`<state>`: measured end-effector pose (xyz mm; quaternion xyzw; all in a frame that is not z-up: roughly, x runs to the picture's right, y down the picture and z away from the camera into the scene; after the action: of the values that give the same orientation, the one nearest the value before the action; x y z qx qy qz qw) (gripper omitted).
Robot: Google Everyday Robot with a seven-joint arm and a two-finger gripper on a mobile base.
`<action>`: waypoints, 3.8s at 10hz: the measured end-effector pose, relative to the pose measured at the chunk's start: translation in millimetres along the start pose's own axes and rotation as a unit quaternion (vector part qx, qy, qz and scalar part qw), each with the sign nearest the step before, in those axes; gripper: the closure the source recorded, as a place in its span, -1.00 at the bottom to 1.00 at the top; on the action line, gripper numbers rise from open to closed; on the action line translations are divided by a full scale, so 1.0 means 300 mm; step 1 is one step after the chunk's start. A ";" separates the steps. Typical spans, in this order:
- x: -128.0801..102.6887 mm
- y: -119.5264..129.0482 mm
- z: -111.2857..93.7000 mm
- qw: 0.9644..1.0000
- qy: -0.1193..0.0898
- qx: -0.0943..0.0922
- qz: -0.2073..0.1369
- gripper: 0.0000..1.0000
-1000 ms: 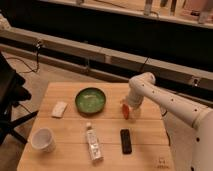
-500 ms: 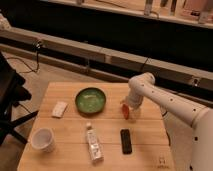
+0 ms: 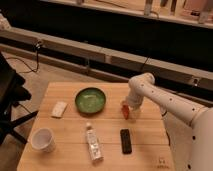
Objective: Drag the pepper across the table
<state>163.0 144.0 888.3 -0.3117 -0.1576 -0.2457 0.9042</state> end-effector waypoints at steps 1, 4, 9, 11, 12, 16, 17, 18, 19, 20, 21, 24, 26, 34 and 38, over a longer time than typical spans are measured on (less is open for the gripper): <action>0.000 0.000 -0.001 1.000 -0.001 -0.001 0.003 -0.33; 0.005 0.004 0.002 1.000 -0.003 -0.004 0.006 0.07; 0.042 0.050 -0.012 0.999 -0.010 -0.001 0.033 0.53; 0.074 0.088 -0.025 0.998 -0.013 0.003 0.055 0.94; 0.076 0.093 -0.026 0.998 -0.014 0.003 0.059 0.97; 0.123 0.146 -0.047 0.996 -0.020 0.010 0.092 0.97; 0.133 0.155 -0.052 0.995 -0.021 0.012 0.097 0.97; 0.144 0.176 -0.057 0.994 -0.021 0.012 0.103 0.97; 0.146 0.194 -0.062 0.993 -0.022 0.011 0.111 0.97; 0.152 0.194 -0.065 0.993 -0.024 0.013 0.114 0.97; 0.168 0.211 -0.068 0.993 -0.026 0.012 0.115 0.97; 0.180 0.237 -0.076 0.992 -0.029 0.014 0.119 0.97; 0.190 0.256 -0.084 0.992 -0.032 0.014 0.124 0.97; 0.215 0.292 -0.094 0.992 -0.038 0.013 0.123 0.97; 0.228 0.308 -0.097 0.992 -0.040 0.012 0.121 0.97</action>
<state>273.7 164.8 851.4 -0.3273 -0.1574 -0.1198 0.9240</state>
